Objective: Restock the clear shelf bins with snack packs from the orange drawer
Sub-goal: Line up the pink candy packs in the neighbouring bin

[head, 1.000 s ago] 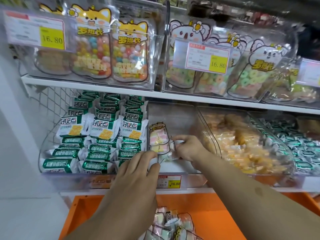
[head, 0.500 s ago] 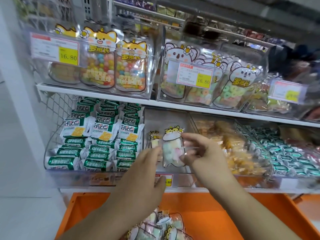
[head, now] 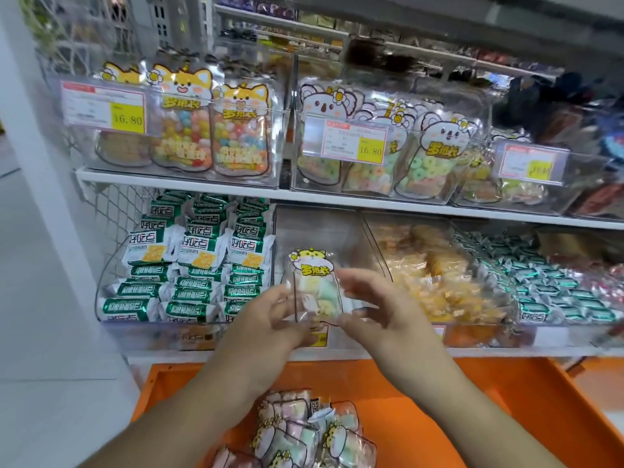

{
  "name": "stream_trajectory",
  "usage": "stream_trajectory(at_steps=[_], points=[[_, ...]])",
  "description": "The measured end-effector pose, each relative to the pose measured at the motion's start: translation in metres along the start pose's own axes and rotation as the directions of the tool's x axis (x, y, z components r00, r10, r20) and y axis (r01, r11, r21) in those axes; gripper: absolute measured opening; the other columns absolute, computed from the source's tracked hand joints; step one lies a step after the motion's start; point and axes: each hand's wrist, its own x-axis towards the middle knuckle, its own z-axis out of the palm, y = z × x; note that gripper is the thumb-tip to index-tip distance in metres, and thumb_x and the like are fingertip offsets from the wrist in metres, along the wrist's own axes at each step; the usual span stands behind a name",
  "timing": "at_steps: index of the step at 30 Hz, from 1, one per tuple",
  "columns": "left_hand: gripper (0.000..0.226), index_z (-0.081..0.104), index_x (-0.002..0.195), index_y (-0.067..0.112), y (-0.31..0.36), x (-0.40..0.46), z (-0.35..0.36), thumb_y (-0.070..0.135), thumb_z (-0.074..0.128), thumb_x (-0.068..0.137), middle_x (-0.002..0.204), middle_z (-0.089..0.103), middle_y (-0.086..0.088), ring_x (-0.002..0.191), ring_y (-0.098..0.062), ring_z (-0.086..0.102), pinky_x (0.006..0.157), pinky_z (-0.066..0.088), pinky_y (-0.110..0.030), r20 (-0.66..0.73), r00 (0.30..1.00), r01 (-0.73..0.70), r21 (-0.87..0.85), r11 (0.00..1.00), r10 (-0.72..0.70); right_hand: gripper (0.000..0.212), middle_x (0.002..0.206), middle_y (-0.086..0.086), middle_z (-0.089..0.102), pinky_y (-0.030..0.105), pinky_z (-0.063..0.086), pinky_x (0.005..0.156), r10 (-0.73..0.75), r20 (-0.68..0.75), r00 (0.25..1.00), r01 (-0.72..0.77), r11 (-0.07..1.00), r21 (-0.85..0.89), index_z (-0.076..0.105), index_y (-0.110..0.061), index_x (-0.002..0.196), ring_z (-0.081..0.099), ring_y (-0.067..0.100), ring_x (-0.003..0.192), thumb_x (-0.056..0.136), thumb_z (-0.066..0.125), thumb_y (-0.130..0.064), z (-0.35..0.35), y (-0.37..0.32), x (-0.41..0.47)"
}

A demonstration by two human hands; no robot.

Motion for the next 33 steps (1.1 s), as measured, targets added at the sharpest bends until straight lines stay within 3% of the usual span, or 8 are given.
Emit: stream_trajectory(at_steps=[4, 7, 10, 15, 19, 23, 27, 33], points=[[0.043, 0.064, 0.127, 0.038, 0.004, 0.003, 0.002, 0.005, 0.066, 0.1, 0.12, 0.075, 0.02, 0.098, -0.013, 0.077, 0.105, 0.053, -0.047, 0.005, 0.999, -0.049, 0.021, 0.999, 0.049, 0.036, 0.119, -0.02, 0.065, 0.036, 0.058, 0.089, 0.145, -0.019, 0.989, -0.145, 0.989, 0.007, 0.064, -0.048, 0.114, 0.066, 0.006, 0.105, 0.091, 0.081, -0.026, 0.01, 0.004, 0.001], [0.05, 0.048, 0.147, 0.038, 0.002, 0.004, 0.003, 0.028, 0.066, 0.102, 0.134, 0.057, 0.027, 0.101, 0.011, 0.063, 0.1, 0.049, -0.022, -0.007, 0.987, -0.153, 0.304, 0.94, 0.163, 0.029, 0.079, -0.018, 0.069, 0.044, 0.057, 0.07, 0.25, -0.081, 0.965, -0.237, 0.961, 0.143, 0.065, -0.03, 0.105, 0.066, 0.015, 0.069, 0.091, 0.08, -0.009, 0.013, 0.011, 0.012], [0.057, 0.031, 0.157, 0.039, -0.001, 0.004, -0.004, 0.039, 0.055, 0.105, 0.145, 0.04, 0.028, 0.125, 0.012, 0.037, 0.108, 0.031, -0.015, 0.056, 0.935, -0.281, 0.717, 0.638, 0.35, 0.027, 0.074, -0.005, 0.063, 0.042, 0.056, 0.065, 0.293, -0.155, 0.943, -0.268, 0.949, 0.167, 0.065, -0.018, 0.103, 0.063, 0.013, 0.06, 0.089, 0.078, 0.002, 0.016, 0.021, 0.037], [0.066, 0.021, 0.162, 0.031, -0.029, 0.012, -0.022, 0.028, 0.051, 0.103, 0.163, 0.013, 0.017, 0.154, -0.01, 0.013, 0.125, 0.013, -0.031, 0.248, 0.902, -0.357, 0.889, 0.286, 0.354, 0.034, 0.091, 0.011, 0.073, 0.048, 0.062, 0.073, 0.357, -0.22, 0.908, -0.346, 0.934, 0.087, 0.061, -0.021, 0.099, 0.075, 0.032, 0.083, 0.08, 0.085, -0.005, 0.037, 0.05, 0.102], [0.072, 0.016, 0.162, 0.031, -0.039, 0.02, -0.027, 0.023, 0.054, 0.101, 0.166, -0.001, 0.017, 0.157, -0.013, -0.003, 0.127, 0.003, -0.036, 0.277, 0.904, -0.363, 0.899, 0.244, 0.325, 0.035, 0.097, 0.005, 0.071, 0.049, 0.06, 0.089, 0.387, -0.175, 0.905, -0.389, 0.921, 0.021, 0.057, -0.024, 0.097, 0.073, 0.029, 0.098, 0.077, 0.082, -0.009, 0.057, 0.081, 0.151], [0.07, 0.022, 0.157, 0.032, -0.044, 0.025, -0.026, 0.023, 0.059, 0.098, 0.164, 0.002, 0.017, 0.155, -0.012, -0.005, 0.129, 0.009, -0.038, 0.285, 0.891, -0.383, 0.889, 0.249, 0.353, 0.021, 0.094, 0.0, 0.066, 0.028, 0.046, 0.078, 0.382, -0.17, 0.908, -0.415, 0.871, -0.262, 0.057, -0.022, 0.094, 0.063, 0.023, 0.096, 0.089, 0.077, -0.016, 0.068, 0.097, 0.166], [0.073, 0.044, 0.146, 0.028, -0.053, 0.03, -0.027, 0.025, 0.077, 0.081, 0.159, 0.024, 0.012, 0.151, -0.018, 0.015, 0.122, 0.029, -0.044, 0.298, 0.888, -0.383, 0.901, 0.204, 0.351, 0.018, 0.096, 0.001, 0.065, 0.029, 0.042, 0.076, 0.387, -0.138, 0.912, -0.41, 0.841, -0.354, 0.056, -0.022, 0.101, 0.062, 0.026, 0.1, 0.096, 0.071, -0.029, 0.069, 0.099, 0.165], [0.078, 0.062, 0.122, 0.029, -0.061, 0.032, -0.031, 0.027, 0.09, 0.049, 0.145, 0.047, 0.008, 0.138, -0.021, 0.041, 0.102, 0.051, -0.039, 0.332, 0.889, -0.4, 0.898, 0.183, 0.314, 0.07, 0.105, -0.001, 0.054, 0.028, 0.042, 0.065, 0.456, 0.128, 0.881, -0.332, 0.786, -0.521, 0.039, -0.017, 0.124, 0.054, 0.015, 0.093, 0.079, 0.089, -0.037, 0.063, 0.085, 0.162]])
